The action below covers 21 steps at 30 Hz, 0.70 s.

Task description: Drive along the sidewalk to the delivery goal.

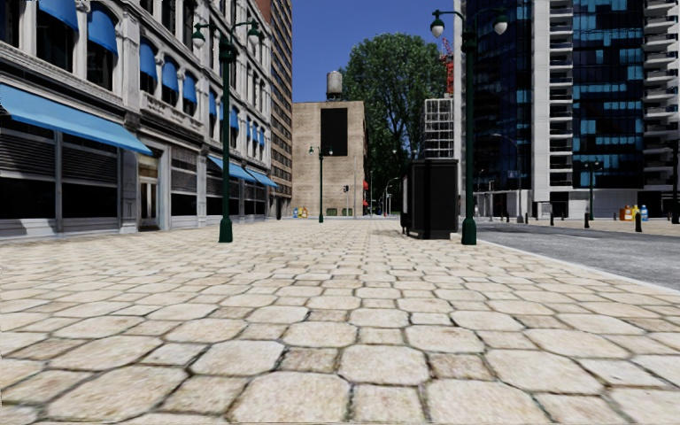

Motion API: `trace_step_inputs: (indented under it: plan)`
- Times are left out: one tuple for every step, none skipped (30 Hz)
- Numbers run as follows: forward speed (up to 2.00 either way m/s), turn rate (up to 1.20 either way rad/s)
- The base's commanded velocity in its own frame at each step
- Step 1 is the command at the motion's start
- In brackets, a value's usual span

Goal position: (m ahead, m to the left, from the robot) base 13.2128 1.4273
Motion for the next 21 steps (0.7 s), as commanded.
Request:
trace_step_inputs:
  plan:
    - [1.59, 0.00]
    - [1.59, 0.00]
    - [1.59, 0.00]
    - [1.59, 0.00]
    - [1.59, 0.00]
    - [1.59, 0.00]
    - [1.59, 0.00]
    - [1.59, 0.00]
    - [1.59, 0.00]
    - [1.59, 0.00]
    - [1.59, 0.00]
    - [1.59, 0.00]
    - [1.59, 0.00]
    - [1.59, 0.00]
    - [1.59, 0.00]
    - [1.59, 0.00]
    - [1.59, 0.00]
    - [1.59, 0.70]
    - [1.59, 0.70]
    - [1.59, 0.74]
    - [1.59, 0.68]
